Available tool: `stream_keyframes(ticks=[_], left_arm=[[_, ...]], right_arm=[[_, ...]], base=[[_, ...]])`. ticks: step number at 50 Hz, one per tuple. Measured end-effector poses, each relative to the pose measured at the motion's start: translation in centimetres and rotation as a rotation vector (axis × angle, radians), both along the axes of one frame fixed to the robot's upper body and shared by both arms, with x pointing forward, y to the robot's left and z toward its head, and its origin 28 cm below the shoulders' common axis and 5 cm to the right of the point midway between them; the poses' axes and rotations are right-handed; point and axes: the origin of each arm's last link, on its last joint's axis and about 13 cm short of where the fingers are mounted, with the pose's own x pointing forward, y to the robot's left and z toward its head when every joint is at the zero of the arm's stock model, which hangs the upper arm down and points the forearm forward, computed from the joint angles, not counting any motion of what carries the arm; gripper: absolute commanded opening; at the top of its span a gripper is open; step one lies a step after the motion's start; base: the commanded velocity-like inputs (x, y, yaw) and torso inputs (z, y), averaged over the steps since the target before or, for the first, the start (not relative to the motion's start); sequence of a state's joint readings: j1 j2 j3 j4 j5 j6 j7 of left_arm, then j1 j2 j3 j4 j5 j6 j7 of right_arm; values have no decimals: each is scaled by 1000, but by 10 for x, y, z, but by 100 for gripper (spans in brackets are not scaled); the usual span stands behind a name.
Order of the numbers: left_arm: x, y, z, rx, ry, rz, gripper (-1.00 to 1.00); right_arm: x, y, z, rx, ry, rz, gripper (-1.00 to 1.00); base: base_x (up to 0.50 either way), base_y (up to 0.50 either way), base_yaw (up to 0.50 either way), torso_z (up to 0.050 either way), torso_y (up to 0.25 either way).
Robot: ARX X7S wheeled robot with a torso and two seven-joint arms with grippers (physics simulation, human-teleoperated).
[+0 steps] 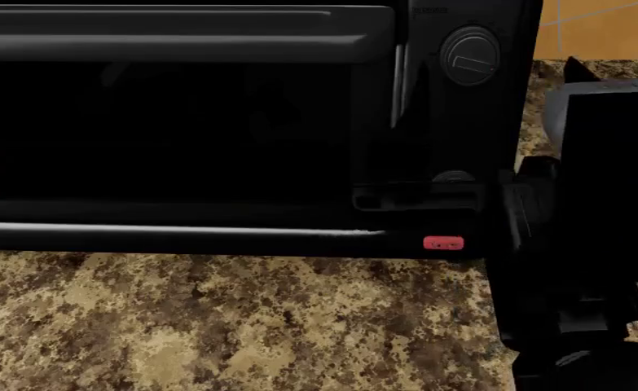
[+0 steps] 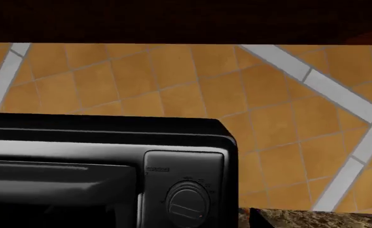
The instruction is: Decrease the toaster oven temperature.
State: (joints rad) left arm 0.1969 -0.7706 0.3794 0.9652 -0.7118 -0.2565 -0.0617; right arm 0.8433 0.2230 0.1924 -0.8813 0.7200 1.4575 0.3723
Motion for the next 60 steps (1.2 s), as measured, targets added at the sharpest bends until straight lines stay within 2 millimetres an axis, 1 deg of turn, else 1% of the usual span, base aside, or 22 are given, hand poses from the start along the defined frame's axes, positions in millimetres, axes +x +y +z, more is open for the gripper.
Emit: stream_keyframes(ticks=[17, 22, 27, 39, 52, 60], left_arm=[[0, 0, 0, -2, 1, -8, 100], [0, 0, 0, -2, 2, -11, 100], [0, 1, 1, -3, 3, -11, 100], [6, 2, 4, -5, 13, -10, 100], [13, 4, 7, -12, 24, -15, 100], [23, 5, 9, -16, 32, -18, 100]], right_arm=[[6, -4, 14, -146, 91, -49, 100], [7, -5, 15, -145, 109, -52, 100], [9, -6, 14, -108, 131, -39, 100], [9, -7, 10, 85, 211, -11, 100], [8, -3, 15, 414, 226, 15, 100], [8, 4, 18, 607, 223, 24, 100]], base=[[0, 0, 0, 0, 0], [0, 0, 0, 0, 0], [0, 0, 0, 0, 0], [0, 0, 0, 0, 0], [0, 0, 0, 0, 0], [0, 0, 0, 0, 0]])
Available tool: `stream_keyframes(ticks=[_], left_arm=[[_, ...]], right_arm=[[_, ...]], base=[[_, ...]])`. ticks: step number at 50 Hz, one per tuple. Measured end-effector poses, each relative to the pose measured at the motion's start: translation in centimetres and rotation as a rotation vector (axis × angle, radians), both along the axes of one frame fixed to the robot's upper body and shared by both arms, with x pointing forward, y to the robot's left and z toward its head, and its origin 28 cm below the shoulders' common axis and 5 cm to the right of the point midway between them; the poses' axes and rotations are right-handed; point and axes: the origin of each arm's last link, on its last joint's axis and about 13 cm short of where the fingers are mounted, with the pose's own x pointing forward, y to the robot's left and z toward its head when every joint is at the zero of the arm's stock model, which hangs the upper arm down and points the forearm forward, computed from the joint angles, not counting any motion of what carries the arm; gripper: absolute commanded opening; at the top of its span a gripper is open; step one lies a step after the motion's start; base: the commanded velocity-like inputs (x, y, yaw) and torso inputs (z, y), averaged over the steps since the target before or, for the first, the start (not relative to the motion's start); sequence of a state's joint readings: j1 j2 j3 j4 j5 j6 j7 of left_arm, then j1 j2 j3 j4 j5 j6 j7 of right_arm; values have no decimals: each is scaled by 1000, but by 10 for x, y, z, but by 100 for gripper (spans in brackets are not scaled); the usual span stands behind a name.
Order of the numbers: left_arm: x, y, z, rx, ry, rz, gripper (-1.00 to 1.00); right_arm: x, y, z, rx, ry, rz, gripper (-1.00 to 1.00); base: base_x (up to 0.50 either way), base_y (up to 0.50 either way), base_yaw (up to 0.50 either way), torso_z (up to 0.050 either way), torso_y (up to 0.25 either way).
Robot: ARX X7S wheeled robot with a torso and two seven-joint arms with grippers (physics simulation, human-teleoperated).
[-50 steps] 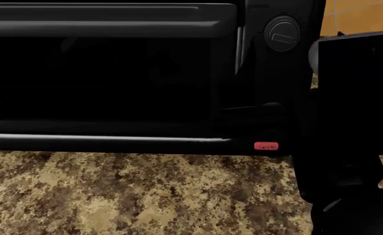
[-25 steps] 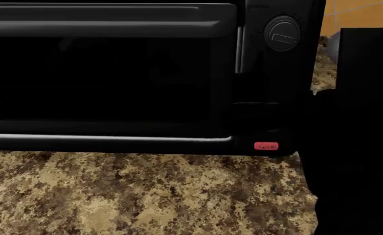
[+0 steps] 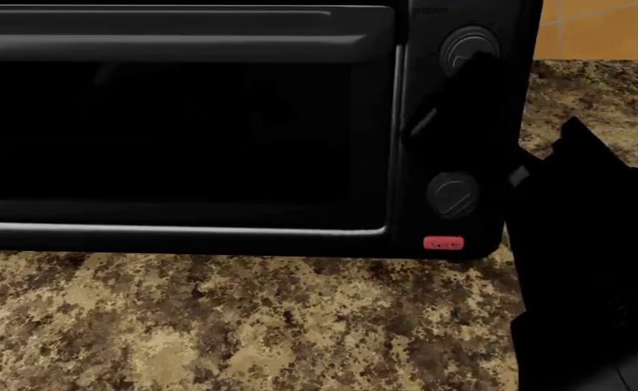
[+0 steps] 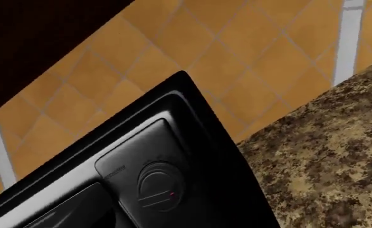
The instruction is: Decrease the toaster oven temperature.
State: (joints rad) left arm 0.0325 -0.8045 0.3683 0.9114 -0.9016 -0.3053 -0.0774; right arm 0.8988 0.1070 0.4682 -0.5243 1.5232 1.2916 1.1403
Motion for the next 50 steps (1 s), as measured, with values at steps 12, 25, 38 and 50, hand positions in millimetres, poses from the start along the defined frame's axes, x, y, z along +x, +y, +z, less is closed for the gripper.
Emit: stream_keyframes(ticks=[12, 25, 38, 50], left_arm=[[17, 2, -1, -10, 4, -8, 100], [27, 2, -6, -20, 6, -12, 100], [33, 3, -7, -24, 10, -17, 100], [38, 4, -6, -26, 11, -17, 100]], right_arm=[[3, 10, -6, 146, 74, -102, 100], [4, 29, -3, 235, 73, -140, 100], [7, 40, 2, 390, 75, -146, 100], [19, 47, 8, 536, 99, -154, 100]], base=[[0, 0, 0, 0, 0], [0, 0, 0, 0, 0], [0, 0, 0, 0, 0], [0, 0, 0, 0, 0]])
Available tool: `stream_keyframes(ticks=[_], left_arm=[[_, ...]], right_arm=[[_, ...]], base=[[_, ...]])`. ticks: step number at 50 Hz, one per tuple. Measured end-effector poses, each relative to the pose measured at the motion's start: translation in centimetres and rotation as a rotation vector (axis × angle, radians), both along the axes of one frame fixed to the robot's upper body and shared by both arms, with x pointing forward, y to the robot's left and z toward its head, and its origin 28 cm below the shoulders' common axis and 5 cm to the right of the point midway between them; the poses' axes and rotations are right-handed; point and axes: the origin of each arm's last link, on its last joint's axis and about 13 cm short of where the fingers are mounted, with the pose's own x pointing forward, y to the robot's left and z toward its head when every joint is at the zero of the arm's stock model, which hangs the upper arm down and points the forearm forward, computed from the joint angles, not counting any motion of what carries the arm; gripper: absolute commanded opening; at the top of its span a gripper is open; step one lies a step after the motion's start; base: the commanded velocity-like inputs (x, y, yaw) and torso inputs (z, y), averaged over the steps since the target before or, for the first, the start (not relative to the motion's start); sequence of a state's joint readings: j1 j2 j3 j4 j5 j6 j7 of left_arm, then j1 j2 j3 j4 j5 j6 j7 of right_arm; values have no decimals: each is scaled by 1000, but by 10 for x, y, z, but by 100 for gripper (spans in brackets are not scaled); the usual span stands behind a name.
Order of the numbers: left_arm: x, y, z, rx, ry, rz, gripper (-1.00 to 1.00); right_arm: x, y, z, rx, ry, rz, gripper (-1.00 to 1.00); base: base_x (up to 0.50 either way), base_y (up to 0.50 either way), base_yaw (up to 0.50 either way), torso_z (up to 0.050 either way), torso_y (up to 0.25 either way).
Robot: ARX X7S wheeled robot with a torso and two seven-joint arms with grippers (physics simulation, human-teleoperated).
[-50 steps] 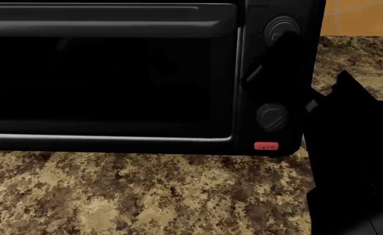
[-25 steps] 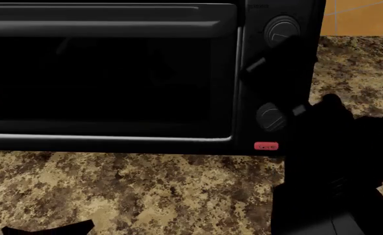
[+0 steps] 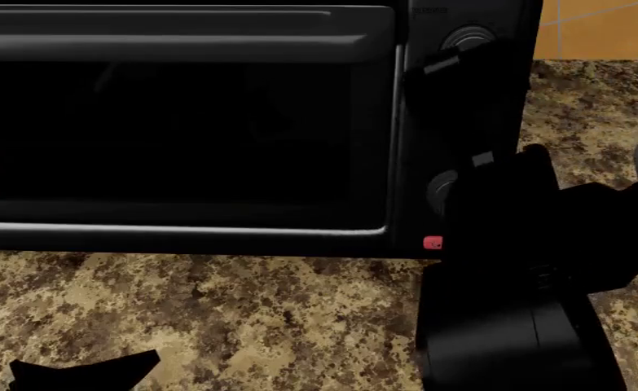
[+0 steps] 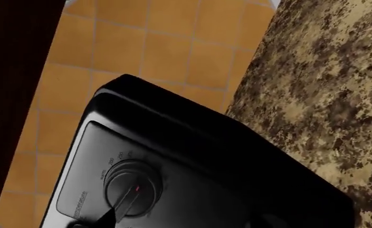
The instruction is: Decrease the toaster oven temperature.
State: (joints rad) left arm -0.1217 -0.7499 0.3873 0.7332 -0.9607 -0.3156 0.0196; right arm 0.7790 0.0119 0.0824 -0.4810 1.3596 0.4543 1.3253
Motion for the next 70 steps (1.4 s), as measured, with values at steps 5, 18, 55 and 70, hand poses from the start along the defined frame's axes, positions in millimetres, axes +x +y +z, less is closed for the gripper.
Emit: stream_keyframes(ticks=[5, 18, 55, 70], left_arm=[[1, 0, 0, -1, -1, 0, 100], [0, 0, -1, -3, -8, 0, 100], [0, 1, -3, -4, -11, 7, 100], [1, 1, -3, -2, -11, 7, 100]], right_arm=[[3, 5, 1, 42, 14, 0, 100], [4, 21, 6, 88, 13, 65, 100], [7, 31, 25, 78, -95, 130, 100], [8, 30, 31, 71, -127, 127, 100]], base=[[0, 0, 0, 0, 0], [0, 0, 0, 0, 0], [0, 1, 2, 0, 0], [0, 0, 0, 0, 0]])
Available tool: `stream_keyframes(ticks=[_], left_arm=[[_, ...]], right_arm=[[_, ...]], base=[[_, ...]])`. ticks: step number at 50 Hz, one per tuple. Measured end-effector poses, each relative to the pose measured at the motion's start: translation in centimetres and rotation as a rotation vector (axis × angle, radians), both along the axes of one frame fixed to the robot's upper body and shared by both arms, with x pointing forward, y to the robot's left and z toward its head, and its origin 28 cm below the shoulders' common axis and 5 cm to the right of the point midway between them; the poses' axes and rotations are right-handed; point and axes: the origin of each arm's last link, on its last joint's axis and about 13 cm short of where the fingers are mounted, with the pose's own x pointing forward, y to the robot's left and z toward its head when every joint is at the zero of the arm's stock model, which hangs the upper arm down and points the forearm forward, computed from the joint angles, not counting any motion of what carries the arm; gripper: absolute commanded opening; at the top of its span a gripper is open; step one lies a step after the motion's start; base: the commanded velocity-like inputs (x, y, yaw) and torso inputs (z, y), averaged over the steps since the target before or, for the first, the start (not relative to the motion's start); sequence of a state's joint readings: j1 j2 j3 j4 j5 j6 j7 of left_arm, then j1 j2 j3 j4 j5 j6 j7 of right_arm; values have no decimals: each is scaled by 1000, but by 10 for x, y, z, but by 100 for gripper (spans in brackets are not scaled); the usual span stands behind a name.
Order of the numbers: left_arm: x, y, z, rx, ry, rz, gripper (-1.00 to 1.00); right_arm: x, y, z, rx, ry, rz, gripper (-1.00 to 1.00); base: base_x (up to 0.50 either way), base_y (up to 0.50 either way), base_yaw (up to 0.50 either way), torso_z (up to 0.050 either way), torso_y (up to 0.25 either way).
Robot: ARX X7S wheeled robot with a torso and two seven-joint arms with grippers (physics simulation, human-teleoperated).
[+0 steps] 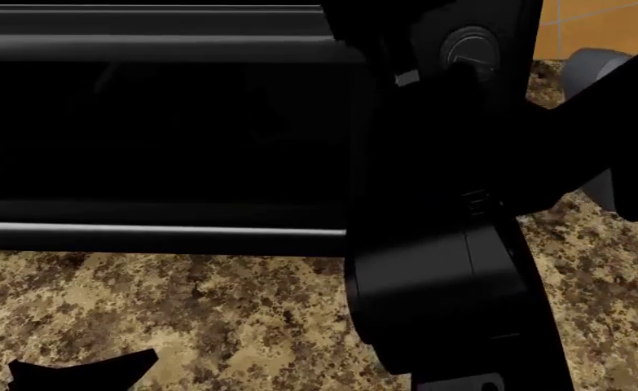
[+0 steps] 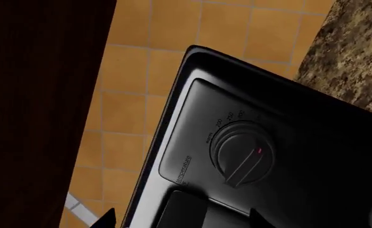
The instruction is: Decrease the toaster oven temperature.
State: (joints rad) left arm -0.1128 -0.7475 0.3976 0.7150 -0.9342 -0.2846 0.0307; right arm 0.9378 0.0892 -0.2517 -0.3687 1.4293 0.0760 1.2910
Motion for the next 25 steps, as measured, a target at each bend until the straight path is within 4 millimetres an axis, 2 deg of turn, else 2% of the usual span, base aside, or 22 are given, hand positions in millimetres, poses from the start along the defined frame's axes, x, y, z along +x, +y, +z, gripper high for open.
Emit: stream_keyframes(ticks=[25], left_arm=[[0, 0, 0, 2, -1, 0, 100]], right_arm=[[1, -9, 4, 17, -17, -57, 100]], base=[[0, 0, 0, 0, 0]])
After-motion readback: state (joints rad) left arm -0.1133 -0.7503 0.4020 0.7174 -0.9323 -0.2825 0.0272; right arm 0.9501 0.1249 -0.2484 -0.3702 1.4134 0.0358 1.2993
